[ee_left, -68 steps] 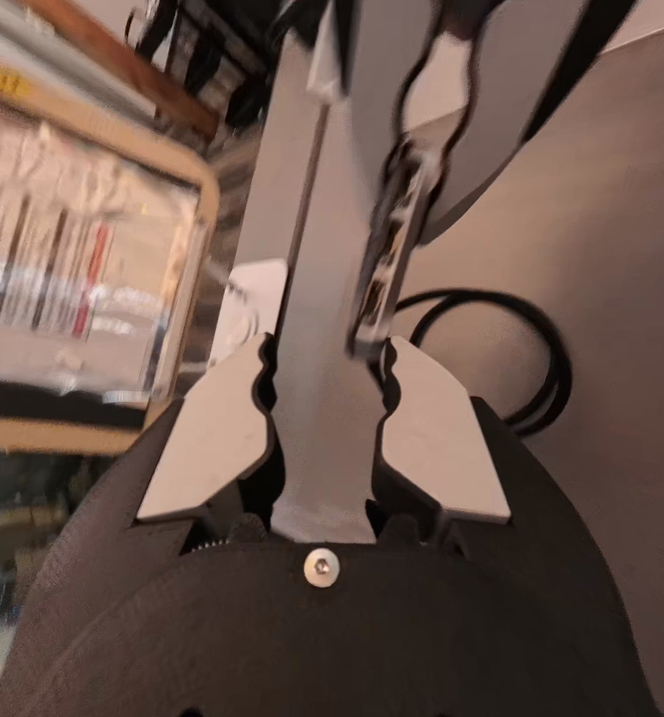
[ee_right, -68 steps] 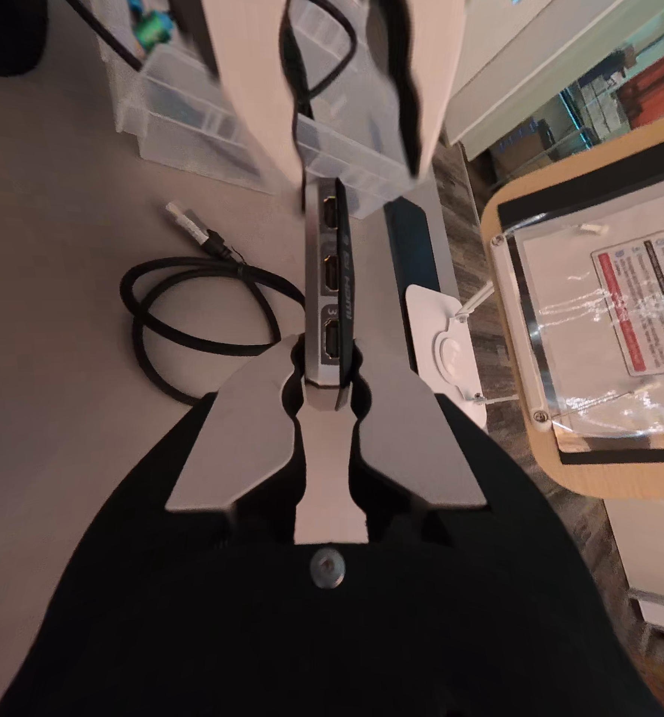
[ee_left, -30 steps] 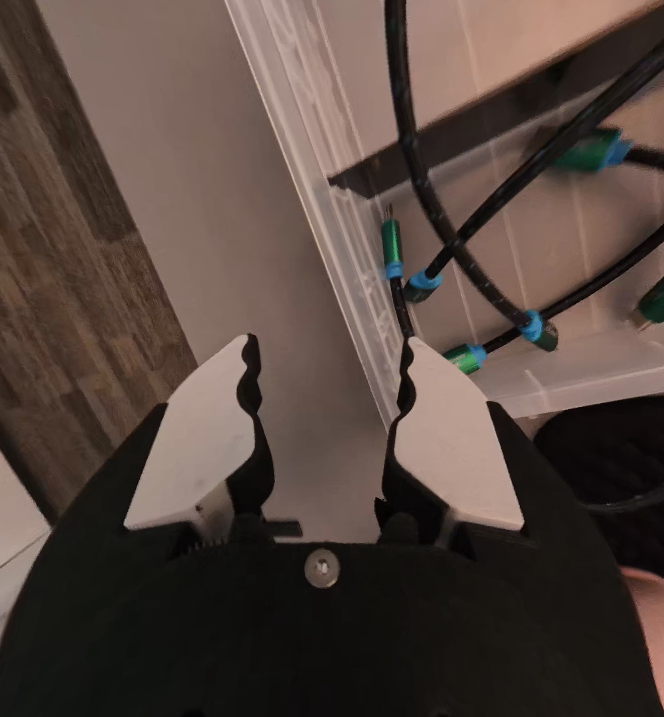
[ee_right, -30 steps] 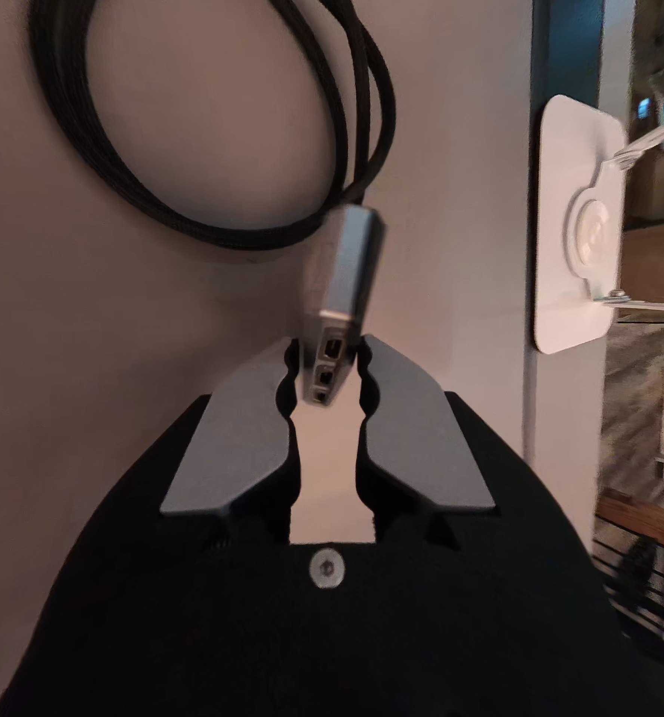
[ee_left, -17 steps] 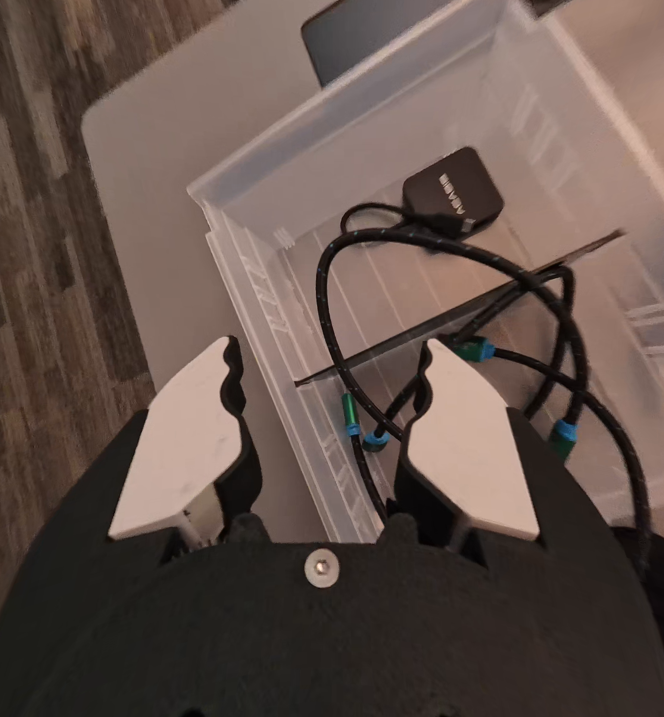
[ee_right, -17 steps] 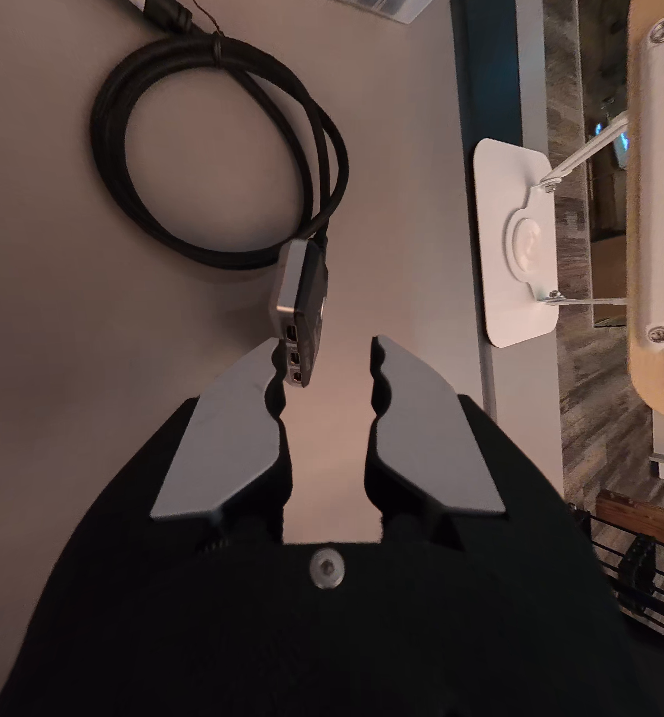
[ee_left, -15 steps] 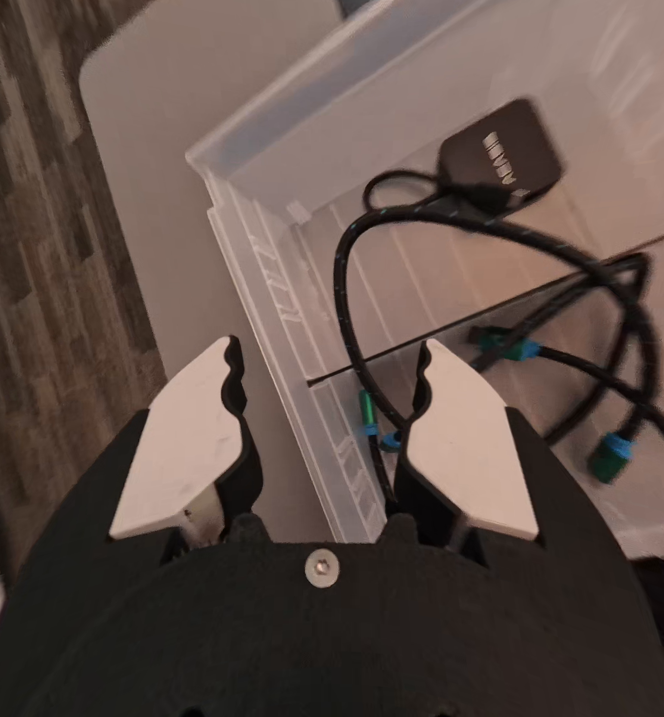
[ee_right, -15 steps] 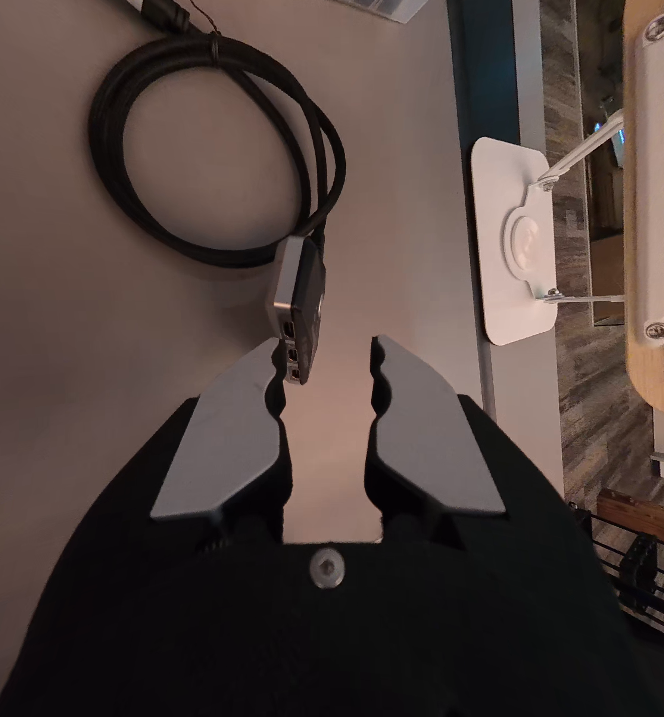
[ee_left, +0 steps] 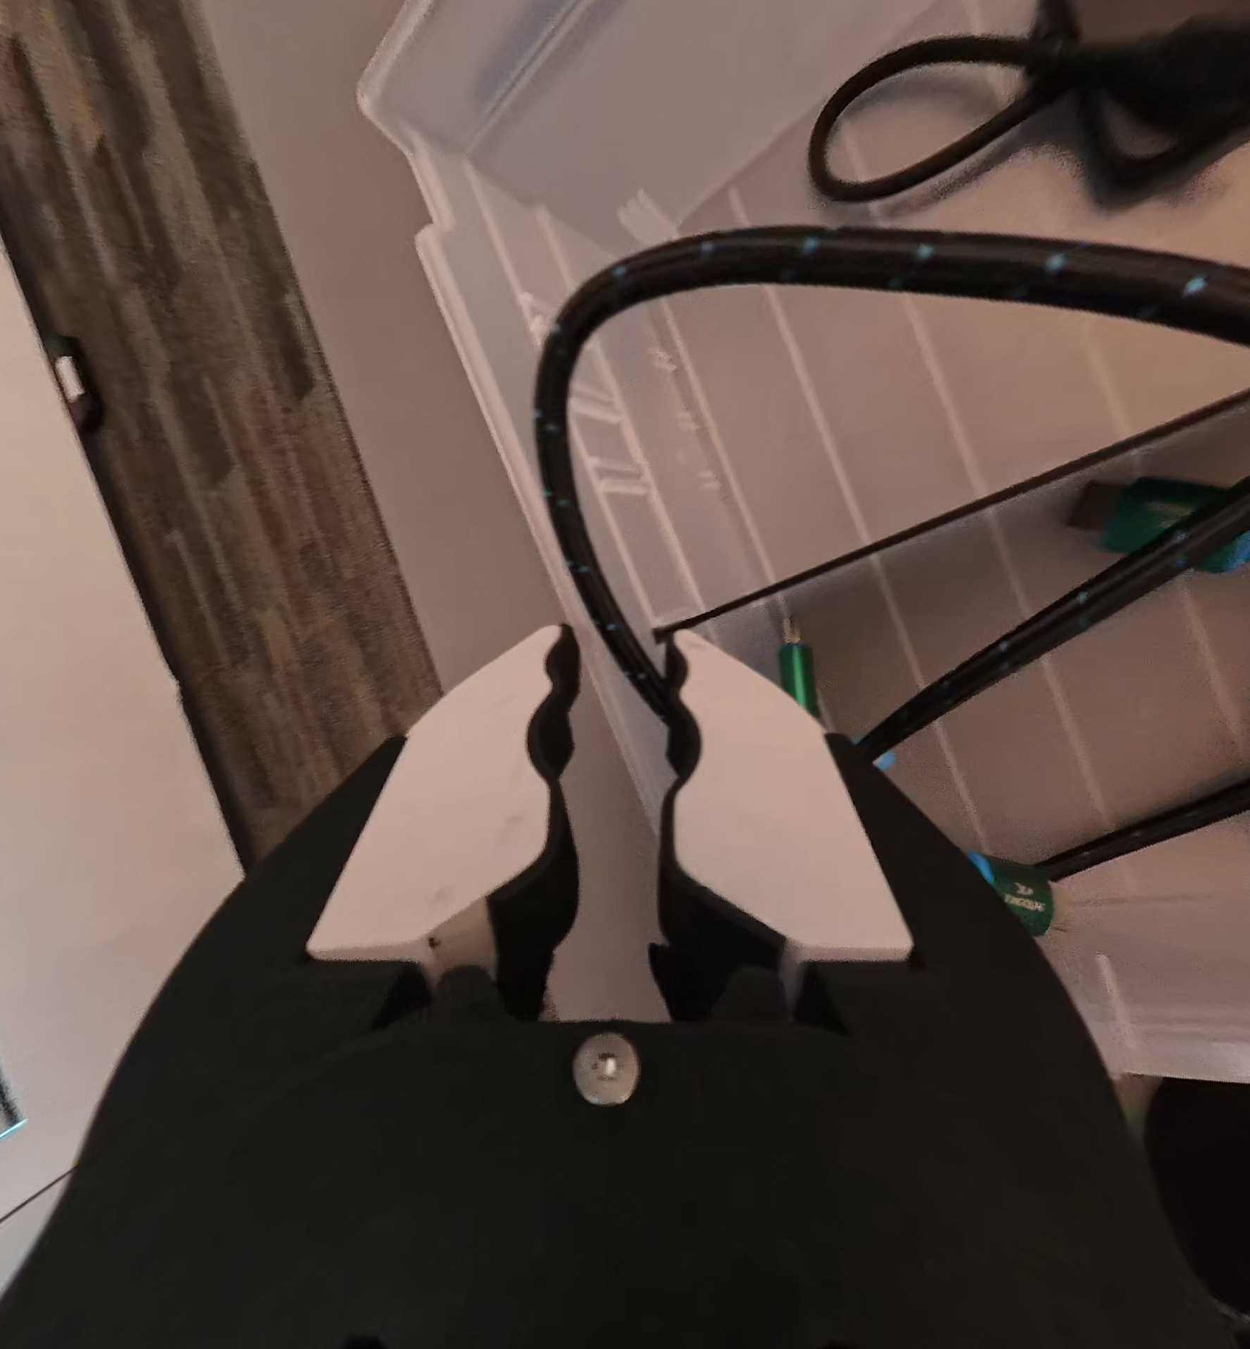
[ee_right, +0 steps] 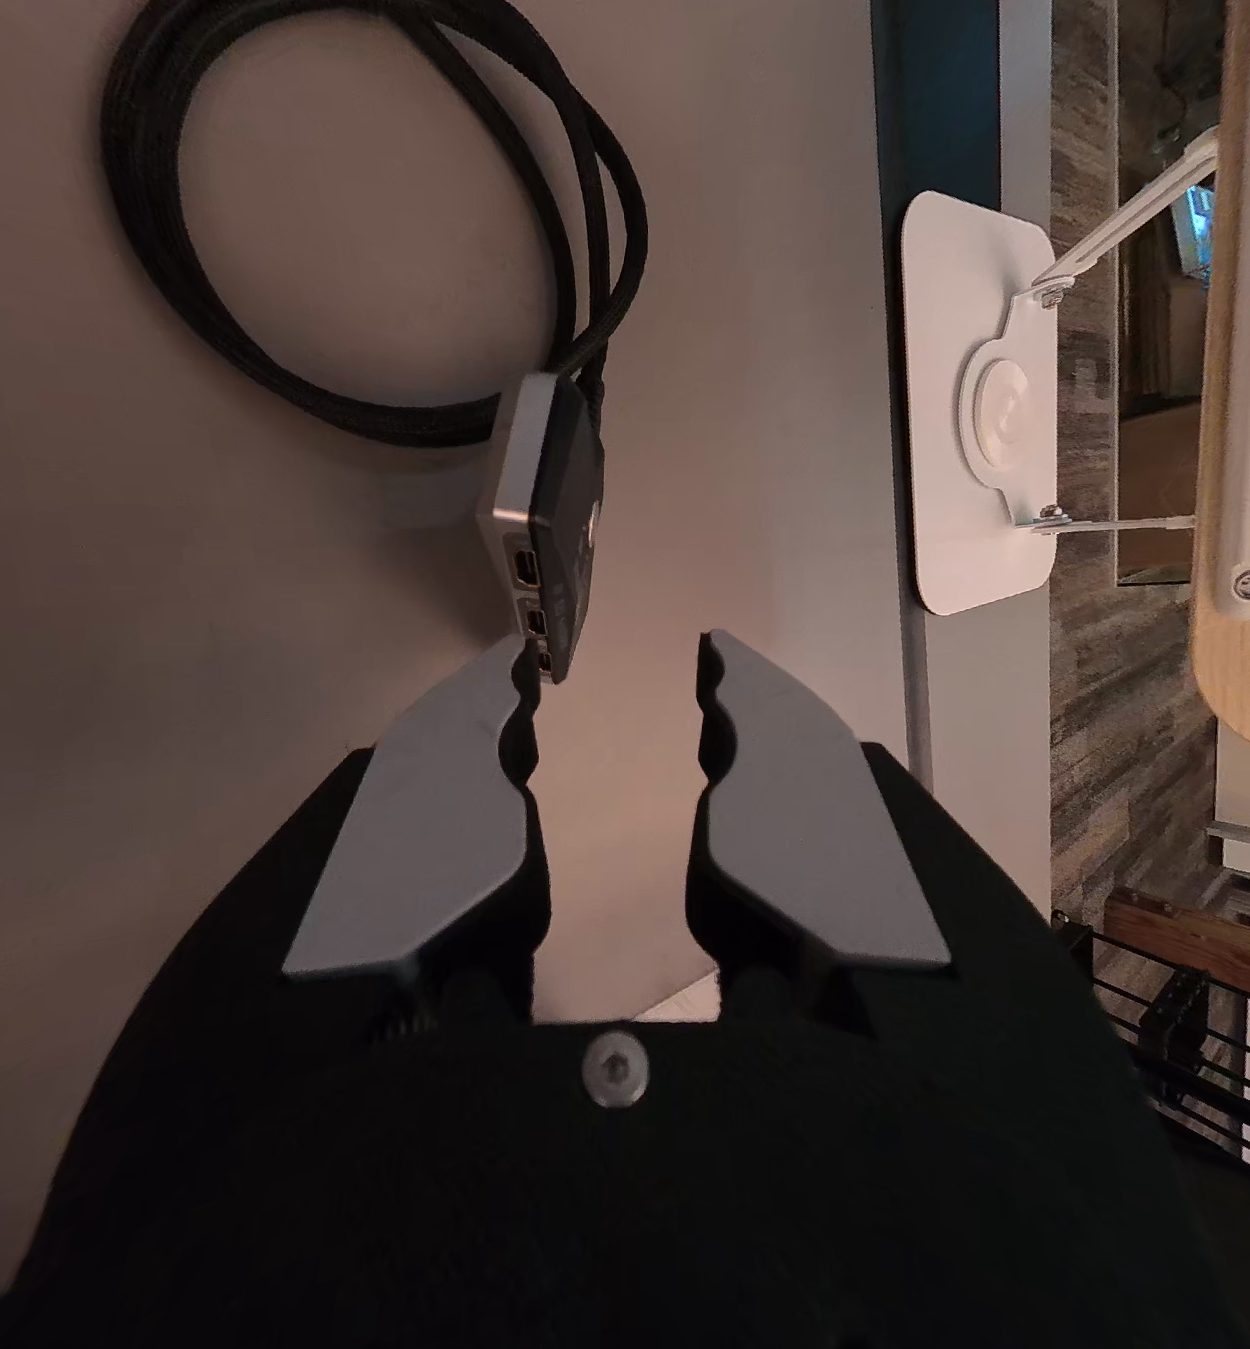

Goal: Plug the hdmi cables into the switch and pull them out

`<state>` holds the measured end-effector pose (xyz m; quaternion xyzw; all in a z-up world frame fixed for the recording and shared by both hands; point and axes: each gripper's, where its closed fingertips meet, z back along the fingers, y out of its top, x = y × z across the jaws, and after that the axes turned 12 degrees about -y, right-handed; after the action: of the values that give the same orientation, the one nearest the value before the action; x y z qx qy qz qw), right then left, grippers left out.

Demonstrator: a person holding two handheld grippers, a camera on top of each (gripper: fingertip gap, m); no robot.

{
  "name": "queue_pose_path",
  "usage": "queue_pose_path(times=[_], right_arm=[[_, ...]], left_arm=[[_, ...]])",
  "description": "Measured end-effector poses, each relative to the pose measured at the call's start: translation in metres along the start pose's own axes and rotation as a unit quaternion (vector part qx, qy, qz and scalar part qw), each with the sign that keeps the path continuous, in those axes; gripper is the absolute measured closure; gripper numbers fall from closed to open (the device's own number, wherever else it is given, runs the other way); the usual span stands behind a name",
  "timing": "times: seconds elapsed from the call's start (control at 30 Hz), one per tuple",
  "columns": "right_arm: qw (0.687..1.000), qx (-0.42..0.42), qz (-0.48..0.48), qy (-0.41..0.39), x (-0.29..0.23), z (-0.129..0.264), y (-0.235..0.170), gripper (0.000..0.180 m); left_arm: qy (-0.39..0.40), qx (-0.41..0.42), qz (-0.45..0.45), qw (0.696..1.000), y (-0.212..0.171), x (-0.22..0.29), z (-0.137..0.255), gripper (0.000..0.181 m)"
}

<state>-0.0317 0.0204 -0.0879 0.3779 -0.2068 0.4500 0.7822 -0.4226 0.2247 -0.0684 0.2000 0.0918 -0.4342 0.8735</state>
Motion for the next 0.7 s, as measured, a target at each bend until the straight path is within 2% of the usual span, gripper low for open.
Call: queue_pose_path(times=[0.2, 0.7], right_arm=[[1.000, 0.000, -0.005, -0.007, 0.006, 0.004, -0.003, 0.137], [1.000, -0.007, -0.003, -0.023, 0.015, 0.008, -0.009, 0.137]], left_arm=[[-0.008, 0.012, 0.009, 1.000, -0.003, 0.001, 0.016, 0.167], [0.089, 0.207, -0.045, 0.973, 0.039, 0.027, 0.153, 0.175]])
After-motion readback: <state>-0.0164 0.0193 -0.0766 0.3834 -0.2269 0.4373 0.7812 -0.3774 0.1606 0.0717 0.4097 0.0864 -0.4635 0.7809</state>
